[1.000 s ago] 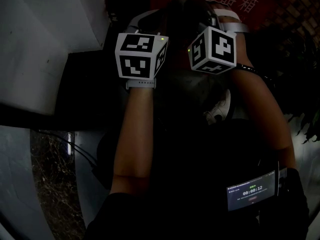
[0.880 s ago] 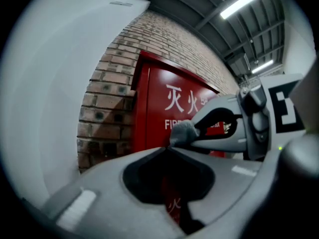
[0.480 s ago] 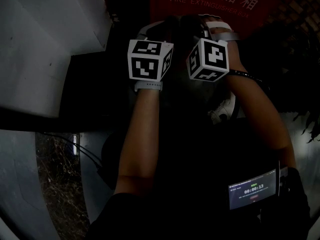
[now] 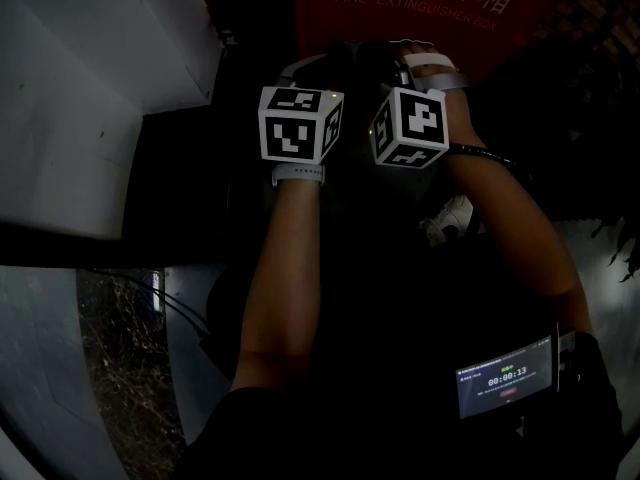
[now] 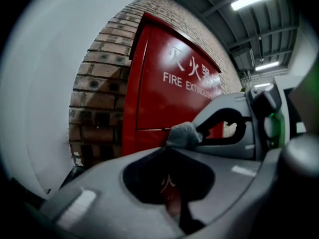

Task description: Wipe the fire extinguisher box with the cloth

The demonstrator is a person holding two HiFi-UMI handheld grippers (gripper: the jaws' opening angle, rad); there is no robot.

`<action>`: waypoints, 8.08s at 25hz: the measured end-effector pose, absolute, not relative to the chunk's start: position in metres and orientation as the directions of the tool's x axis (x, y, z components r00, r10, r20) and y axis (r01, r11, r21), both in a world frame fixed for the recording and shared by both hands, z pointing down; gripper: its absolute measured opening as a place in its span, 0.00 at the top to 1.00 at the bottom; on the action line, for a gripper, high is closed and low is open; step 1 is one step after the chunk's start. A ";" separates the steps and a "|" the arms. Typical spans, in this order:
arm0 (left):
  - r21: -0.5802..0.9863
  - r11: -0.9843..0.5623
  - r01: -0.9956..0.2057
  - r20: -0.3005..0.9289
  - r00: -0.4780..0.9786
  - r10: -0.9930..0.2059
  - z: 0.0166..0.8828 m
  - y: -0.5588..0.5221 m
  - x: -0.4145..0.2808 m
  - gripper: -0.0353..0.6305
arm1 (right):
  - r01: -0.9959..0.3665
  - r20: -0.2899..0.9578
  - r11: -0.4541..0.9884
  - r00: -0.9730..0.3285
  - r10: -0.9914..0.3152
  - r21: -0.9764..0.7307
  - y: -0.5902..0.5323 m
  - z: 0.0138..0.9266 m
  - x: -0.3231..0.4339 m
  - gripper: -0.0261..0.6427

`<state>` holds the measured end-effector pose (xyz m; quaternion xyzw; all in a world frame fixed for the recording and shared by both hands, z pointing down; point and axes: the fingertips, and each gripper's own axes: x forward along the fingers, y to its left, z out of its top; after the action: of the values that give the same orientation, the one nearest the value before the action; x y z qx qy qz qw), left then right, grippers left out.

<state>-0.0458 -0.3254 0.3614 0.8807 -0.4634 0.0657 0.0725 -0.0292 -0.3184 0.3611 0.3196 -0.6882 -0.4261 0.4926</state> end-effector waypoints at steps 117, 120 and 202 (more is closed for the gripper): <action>-0.043 -0.568 -0.822 0.026 0.567 -0.823 0.248 -0.296 -0.015 0.94 | -0.080 0.097 0.127 -0.304 -0.948 0.989 -0.317 0.193 0.013 0.91; -0.033 -0.565 -0.825 0.023 0.564 -0.825 0.256 -0.299 -0.014 0.94 | -0.085 0.109 0.141 -0.307 -0.945 0.986 -0.318 0.205 0.013 0.91; 0.188 -0.522 -0.832 0.685 0.492 -0.538 0.600 -0.316 0.002 0.94 | -0.039 0.687 0.730 -0.304 -0.660 0.683 -0.311 0.596 -0.004 0.91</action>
<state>0.0022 -0.3159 0.5999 0.8242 -0.4155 0.2855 0.2580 -0.0040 -0.3111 0.5958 0.2313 -0.7552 -0.2859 0.5426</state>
